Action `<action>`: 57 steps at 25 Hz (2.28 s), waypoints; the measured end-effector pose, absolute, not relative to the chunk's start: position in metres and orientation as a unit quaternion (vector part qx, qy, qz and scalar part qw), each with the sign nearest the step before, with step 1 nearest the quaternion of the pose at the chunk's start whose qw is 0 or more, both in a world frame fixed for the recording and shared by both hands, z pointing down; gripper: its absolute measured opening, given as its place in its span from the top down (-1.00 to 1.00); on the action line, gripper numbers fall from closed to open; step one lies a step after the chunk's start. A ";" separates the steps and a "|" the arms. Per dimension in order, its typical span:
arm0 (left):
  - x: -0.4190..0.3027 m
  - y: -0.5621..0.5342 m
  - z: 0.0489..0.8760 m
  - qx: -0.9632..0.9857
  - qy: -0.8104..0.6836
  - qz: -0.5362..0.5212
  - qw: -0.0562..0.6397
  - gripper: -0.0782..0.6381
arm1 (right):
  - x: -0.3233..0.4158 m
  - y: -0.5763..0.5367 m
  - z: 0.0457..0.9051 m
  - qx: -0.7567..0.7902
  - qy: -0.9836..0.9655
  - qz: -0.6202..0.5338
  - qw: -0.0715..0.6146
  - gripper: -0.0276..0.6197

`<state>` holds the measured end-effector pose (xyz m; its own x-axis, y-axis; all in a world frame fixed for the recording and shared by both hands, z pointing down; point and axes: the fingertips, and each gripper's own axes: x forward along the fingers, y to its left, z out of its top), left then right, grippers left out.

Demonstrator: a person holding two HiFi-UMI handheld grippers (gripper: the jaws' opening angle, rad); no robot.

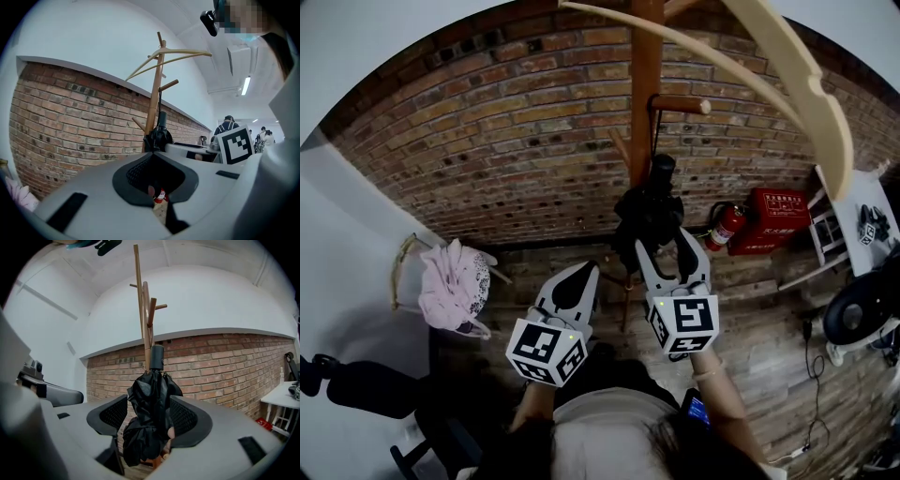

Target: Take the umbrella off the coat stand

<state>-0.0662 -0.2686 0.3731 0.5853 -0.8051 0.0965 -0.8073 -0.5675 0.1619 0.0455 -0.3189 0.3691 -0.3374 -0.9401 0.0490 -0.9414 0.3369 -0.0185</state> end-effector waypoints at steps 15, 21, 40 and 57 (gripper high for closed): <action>-0.077 -0.294 0.377 0.906 -0.413 0.020 0.089 0.76 | 0.039 -0.343 0.387 0.612 -0.790 0.032 0.023 -0.09; -0.085 -0.306 0.379 0.910 -0.404 0.022 0.088 0.76 | 0.038 -0.354 0.393 0.629 -0.776 0.031 0.031 -0.11; -0.091 -0.331 0.387 0.919 -0.382 0.034 0.089 0.76 | 0.038 -0.382 0.409 0.663 -0.745 0.044 0.055 -0.10; -0.097 -0.333 0.380 0.915 -0.383 -0.002 0.123 0.76 | 0.036 -0.377 0.406 0.639 -0.763 0.069 0.070 0.06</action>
